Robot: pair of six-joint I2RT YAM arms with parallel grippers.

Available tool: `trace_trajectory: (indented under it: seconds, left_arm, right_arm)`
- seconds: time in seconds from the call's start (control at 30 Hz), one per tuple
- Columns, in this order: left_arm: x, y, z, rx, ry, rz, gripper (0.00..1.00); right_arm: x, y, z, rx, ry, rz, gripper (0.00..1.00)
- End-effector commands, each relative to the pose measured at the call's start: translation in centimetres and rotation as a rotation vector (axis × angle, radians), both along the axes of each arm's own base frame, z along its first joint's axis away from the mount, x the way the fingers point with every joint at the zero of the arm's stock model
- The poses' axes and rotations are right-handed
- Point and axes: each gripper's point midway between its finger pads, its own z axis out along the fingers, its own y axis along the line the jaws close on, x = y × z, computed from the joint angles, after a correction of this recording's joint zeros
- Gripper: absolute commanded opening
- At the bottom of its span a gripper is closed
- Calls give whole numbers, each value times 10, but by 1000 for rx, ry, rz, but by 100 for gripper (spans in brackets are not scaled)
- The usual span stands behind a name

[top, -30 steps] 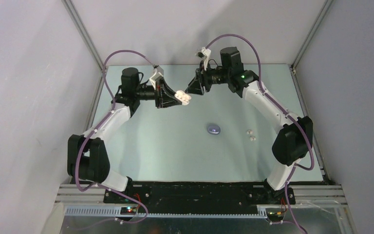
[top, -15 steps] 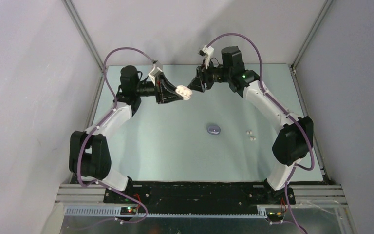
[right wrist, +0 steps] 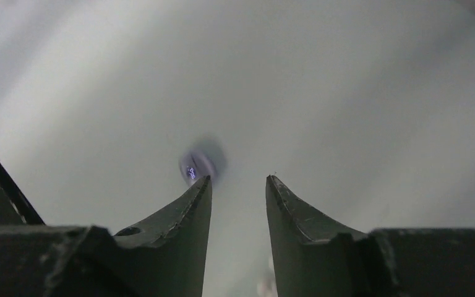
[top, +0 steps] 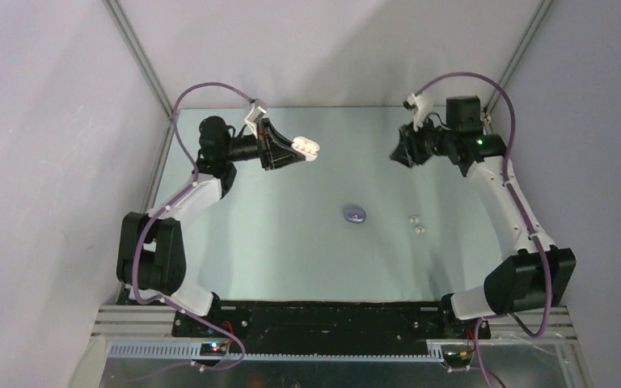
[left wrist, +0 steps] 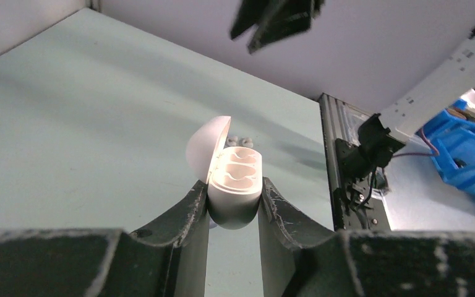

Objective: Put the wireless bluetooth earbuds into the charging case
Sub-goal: Pick up the earbud from the center of the board.

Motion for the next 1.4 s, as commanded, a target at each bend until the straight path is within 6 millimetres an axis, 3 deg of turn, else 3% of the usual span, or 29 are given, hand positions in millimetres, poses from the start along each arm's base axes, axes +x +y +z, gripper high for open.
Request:
trace_trajectory:
  seconds: [0.0,0.03,0.17,0.33,0.67,1.03,1.37]
  left_arm:
    - [2,6,21,-33,-18,114,0]
    - [0,8,18,-24,-9,127,0]
    - [-5,15,10,35,-20,151,0]
    - [-10,23,2,86,-27,165,0]
    - [-18,33,-7,150,-49,185,0]
    - [-20,39,-14,183,-61,211,0]
    - [-19,40,-16,189,-49,217,0]
  right_arm:
    - [-62,-59,-86,-326,214,66,40]
    - [-78,-67,-104,-370,286,90,39]
    - [-99,-93,-143,-558,307,283,38]
    - [-108,-102,-162,-662,270,535,40]
    - [-72,-119,-209,-813,339,552,39]
    - [-51,-124,-229,-860,372,440,43]
    - [-49,-116,-237,-848,388,412,45]
